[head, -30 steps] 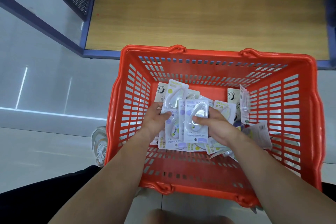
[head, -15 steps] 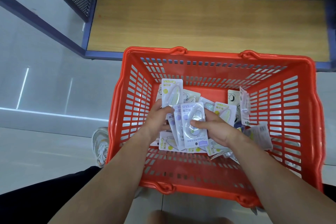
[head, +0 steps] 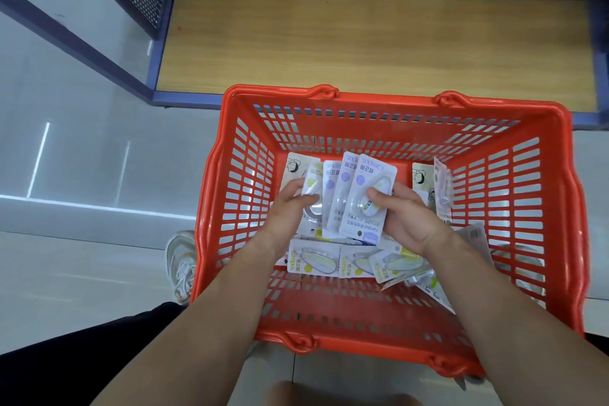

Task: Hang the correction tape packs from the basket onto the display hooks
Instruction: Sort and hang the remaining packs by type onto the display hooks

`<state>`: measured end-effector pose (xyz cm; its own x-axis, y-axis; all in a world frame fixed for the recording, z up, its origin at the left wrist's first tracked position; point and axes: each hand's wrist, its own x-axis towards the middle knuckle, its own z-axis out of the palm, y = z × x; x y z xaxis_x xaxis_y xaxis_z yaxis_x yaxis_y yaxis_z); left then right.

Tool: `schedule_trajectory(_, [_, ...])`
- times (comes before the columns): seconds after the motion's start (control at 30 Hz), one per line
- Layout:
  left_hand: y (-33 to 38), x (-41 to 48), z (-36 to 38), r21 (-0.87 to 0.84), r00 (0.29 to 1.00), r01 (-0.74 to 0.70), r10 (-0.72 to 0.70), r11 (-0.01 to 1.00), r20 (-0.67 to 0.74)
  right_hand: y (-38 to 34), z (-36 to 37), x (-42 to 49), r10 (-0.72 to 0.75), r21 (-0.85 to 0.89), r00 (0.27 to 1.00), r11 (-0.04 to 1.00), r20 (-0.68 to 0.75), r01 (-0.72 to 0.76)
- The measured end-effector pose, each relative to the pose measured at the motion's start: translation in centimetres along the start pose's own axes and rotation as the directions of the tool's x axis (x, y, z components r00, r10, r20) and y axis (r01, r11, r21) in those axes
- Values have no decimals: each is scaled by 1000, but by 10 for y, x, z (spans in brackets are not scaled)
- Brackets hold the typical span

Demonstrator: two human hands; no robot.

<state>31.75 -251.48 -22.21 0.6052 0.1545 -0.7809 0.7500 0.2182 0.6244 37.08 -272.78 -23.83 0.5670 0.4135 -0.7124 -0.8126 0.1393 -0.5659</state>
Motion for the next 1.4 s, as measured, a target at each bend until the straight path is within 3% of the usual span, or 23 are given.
schedule_trajectory(0.33, [-7,4,3,100,997,-79,79,992,4,3,11,0,-26,-73,999,997,-34,23])
schedule_trajectory(0.67, [-2,-9,13,227,982,-136,100,964,163,0,28,-6,-9,-152,989,988,-150,-14])
schedule_trajectory(0.77, [-2,-10,9,259,983,-128,87,957,164,-4,28,-8,34,-202,993,978,-113,-56])
schedule_trajectory(0.83, [3,-15,8,273,977,-133,80,953,199,-13,24,-11,36,-322,995,945,-89,-63])
schedule_trajectory(0.97, [16,-26,4,381,954,-147,30,913,298,-54,17,-22,18,-686,999,727,50,21])
schedule_trajectory(1.1, [40,-42,4,517,911,-189,-48,835,410,-91,34,-42,179,-837,953,536,245,115])
schedule_trajectory(1.2, [58,-57,7,509,896,-223,-30,831,443,-104,51,-58,275,-782,842,574,464,243])
schedule_trajectory(1.4, [65,-64,3,408,936,-240,98,881,339,-94,45,-65,41,-721,923,639,382,270])
